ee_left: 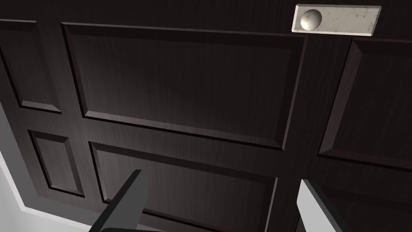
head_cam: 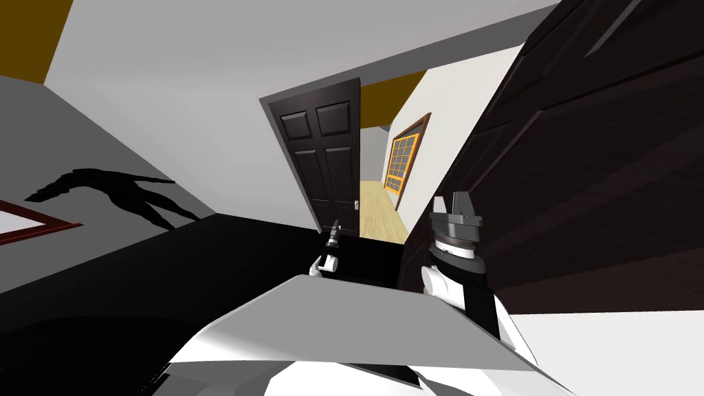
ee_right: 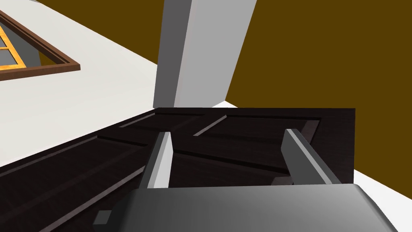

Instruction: Pull the door open

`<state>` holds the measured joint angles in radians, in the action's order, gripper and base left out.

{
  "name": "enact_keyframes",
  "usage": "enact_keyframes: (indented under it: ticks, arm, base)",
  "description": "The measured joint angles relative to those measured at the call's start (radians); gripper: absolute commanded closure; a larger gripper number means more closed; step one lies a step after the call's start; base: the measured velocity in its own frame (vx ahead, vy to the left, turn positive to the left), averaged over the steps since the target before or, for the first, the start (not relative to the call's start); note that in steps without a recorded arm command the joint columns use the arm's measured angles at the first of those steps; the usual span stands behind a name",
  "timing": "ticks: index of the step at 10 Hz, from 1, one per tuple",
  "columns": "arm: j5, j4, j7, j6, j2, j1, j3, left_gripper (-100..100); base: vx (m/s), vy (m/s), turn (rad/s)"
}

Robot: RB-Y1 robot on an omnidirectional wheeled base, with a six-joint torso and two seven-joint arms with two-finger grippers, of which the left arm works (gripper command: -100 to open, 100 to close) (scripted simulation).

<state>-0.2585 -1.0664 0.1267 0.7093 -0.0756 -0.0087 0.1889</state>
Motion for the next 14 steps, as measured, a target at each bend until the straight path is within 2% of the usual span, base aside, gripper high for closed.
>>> enact_keyframes:
  ticks: [5,11,12,13,14]
  arm:
    - [-0.015,0.092,0.018,0.022,0.011,-0.033,0.020,-100]
    - [-0.036,0.234,0.040,0.061,0.037,-0.089,0.045,-100]
    - [-0.041,0.271,0.042,0.071,0.042,-0.106,0.049,-100]
    - [-0.046,0.304,0.048,0.079,0.051,-0.119,0.055,-100]
    - [-0.050,0.318,0.057,0.082,0.060,-0.119,0.063,-100]
  base:
    - [0.084,0.007,-0.005]
    - [0.119,0.001,0.000]
    - [0.174,-0.007,0.010]
    - [0.198,-0.003,0.018]
    - [0.162,-0.007,0.016]
